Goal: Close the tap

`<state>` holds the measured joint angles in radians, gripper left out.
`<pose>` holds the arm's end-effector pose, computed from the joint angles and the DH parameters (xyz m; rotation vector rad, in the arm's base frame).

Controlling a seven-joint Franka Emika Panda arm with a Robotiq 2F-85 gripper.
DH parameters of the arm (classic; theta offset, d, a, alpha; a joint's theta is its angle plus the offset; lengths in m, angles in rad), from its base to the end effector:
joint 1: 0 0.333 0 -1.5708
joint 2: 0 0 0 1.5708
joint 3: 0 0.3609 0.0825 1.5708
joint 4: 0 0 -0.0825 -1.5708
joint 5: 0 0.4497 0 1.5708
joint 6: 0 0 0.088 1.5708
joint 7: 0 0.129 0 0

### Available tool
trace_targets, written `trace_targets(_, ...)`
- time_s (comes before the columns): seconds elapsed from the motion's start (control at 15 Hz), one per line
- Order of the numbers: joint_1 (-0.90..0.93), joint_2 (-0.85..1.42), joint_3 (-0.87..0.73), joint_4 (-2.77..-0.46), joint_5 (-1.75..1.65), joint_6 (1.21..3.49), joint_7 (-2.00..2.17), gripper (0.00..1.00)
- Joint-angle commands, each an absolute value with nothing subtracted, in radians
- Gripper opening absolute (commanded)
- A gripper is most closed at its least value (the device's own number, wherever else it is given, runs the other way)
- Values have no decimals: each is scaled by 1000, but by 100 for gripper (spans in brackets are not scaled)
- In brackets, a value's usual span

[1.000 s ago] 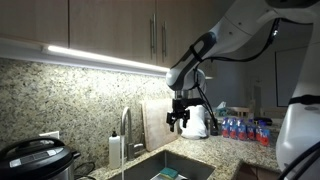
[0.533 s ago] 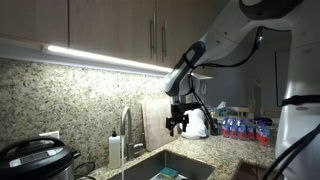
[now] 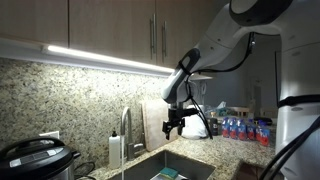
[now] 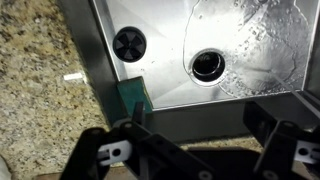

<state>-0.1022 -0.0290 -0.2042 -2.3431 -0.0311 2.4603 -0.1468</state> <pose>0.5384 -0.1707 0.3374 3.0792 -0.2116 0.2141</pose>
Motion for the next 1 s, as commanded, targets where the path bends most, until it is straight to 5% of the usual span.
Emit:
trace_targets(0.0,-118,150,-175,-2276,108,2619,-276,100)
trace_targets(0.93,-318,418,140,-2047,344,2939,-518,100)
